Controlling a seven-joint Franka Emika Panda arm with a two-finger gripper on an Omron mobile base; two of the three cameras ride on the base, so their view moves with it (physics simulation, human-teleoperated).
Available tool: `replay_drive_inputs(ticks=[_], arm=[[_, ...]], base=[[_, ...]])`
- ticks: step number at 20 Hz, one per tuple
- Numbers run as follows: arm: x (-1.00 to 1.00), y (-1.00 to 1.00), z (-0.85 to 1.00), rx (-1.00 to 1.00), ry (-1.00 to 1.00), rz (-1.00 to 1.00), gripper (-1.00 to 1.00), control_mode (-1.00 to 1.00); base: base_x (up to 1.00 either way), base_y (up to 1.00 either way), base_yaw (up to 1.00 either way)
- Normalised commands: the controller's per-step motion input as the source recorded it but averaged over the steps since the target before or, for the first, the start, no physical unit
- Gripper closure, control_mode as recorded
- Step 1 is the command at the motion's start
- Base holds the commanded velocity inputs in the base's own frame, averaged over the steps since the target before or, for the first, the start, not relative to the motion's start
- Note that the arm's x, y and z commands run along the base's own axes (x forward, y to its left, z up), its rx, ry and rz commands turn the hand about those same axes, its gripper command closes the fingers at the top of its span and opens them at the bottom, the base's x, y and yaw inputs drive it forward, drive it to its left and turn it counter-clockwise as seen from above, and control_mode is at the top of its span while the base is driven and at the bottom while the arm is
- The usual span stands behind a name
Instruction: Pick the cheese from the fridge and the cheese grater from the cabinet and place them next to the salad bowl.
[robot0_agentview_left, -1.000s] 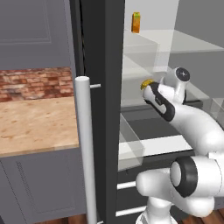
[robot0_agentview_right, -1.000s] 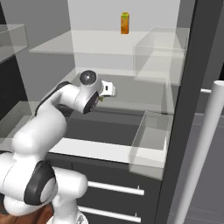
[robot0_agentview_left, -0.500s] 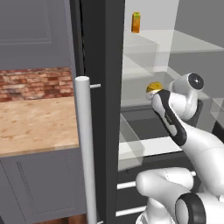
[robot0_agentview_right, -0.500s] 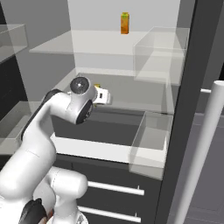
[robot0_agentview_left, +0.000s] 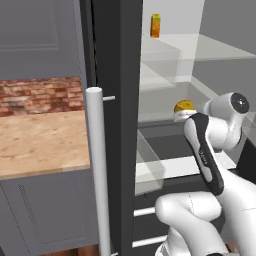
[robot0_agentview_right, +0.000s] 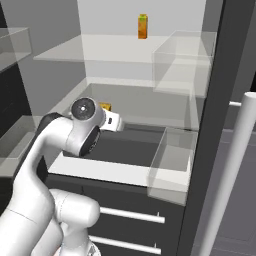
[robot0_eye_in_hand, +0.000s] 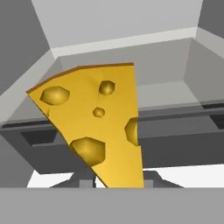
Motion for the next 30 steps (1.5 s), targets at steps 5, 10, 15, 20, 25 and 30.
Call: replay_drive_inputs(ticks=[5, 10, 15, 20, 25, 30], arm=[[-0.51, 0.11, 0.14, -0.07, 0.06, -0.01, 1.00, -1.00], [-0.51, 0.03, 0.19, -0.08, 0.16, 0.00, 1.00, -1.00], [-0.40, -0.01, 0.05, -0.01, 0.01, 0.01, 1.00, -1.00], [0.00, 0.00, 0.00, 0.00, 0.00, 0.00, 1.00, -1.00], [0.00, 0.00, 0.00, 0.00, 0.00, 0.00, 1.00, 1.00], [0.00, 0.00, 0.00, 0.00, 0.00, 0.00, 1.00, 1.00]], base=[[0.00, 0.00, 0.00], [0.00, 0.00, 0.00], [0.00, 0.00, 0.00], [0.00, 0.00, 0.00], [0.00, 0.00, 0.00], [-0.33, 0.00, 0.00]])
